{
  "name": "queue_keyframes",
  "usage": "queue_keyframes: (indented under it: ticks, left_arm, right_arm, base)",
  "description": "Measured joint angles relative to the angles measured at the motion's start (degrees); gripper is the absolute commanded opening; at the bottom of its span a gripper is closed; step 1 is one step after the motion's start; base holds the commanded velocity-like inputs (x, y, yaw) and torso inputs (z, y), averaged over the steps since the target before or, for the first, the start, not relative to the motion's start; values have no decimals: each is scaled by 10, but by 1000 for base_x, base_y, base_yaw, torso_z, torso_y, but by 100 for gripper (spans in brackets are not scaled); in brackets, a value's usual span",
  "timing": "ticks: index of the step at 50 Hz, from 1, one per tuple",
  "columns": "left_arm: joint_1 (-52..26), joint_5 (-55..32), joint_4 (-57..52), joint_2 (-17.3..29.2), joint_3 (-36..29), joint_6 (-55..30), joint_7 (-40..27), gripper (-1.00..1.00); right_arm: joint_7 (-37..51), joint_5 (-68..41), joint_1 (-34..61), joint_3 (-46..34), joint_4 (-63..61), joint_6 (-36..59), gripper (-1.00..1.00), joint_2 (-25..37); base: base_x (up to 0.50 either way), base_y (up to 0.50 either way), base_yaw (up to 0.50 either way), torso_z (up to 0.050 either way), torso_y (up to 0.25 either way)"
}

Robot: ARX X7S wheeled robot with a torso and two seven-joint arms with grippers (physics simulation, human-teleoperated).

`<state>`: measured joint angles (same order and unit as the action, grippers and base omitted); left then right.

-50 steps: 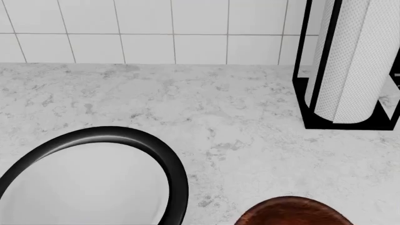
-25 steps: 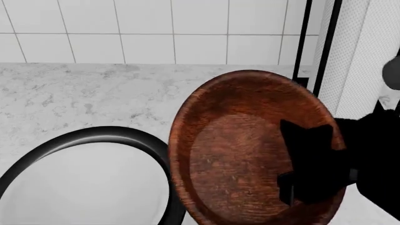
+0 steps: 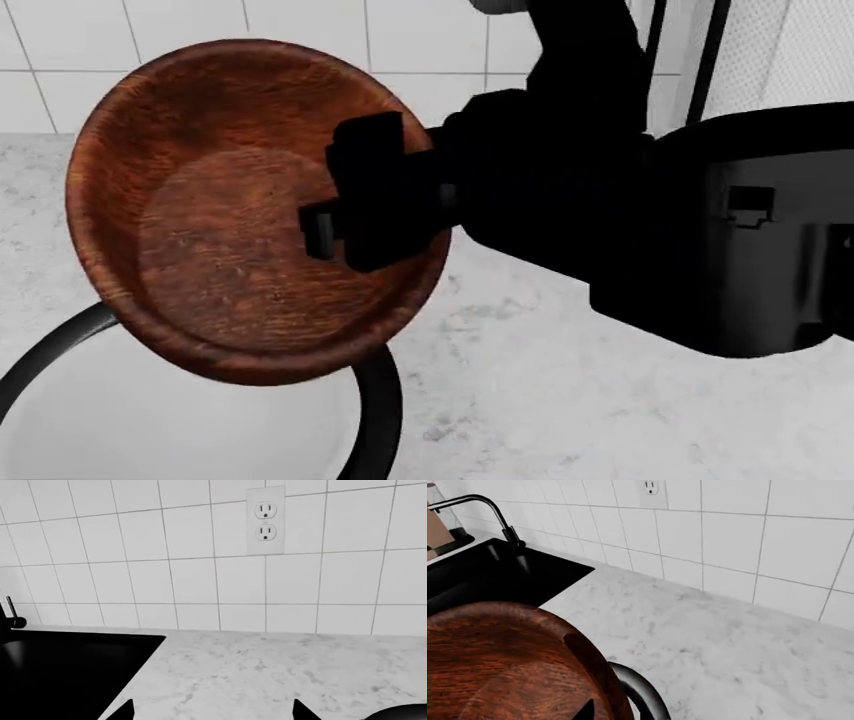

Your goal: Stack the bowls from largest to smallest.

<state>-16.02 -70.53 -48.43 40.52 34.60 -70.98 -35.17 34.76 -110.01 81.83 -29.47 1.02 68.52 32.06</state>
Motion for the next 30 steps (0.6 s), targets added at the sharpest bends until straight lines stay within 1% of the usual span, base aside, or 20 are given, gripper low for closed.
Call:
queue_keyframes:
  ticks: [6,12,30]
  left_arm:
    - [5,-4,2,4,12,3,-1,100]
    - [9,-6,2,7,18,6,0,100]
    - [14,-22,4,15,33,11,-6,100]
  right_arm:
    - [-21,27,-5,-27,20,-8,-100,-46]
    - [-35,47,-21,-50,24,-13,-100,-75]
    - [-60,96,-74,-96,19,-23,-100,-108]
  base:
    - [0,0,0,0,0]
    - [0,0,0,0,0]
    - [0,0,0,0,1]
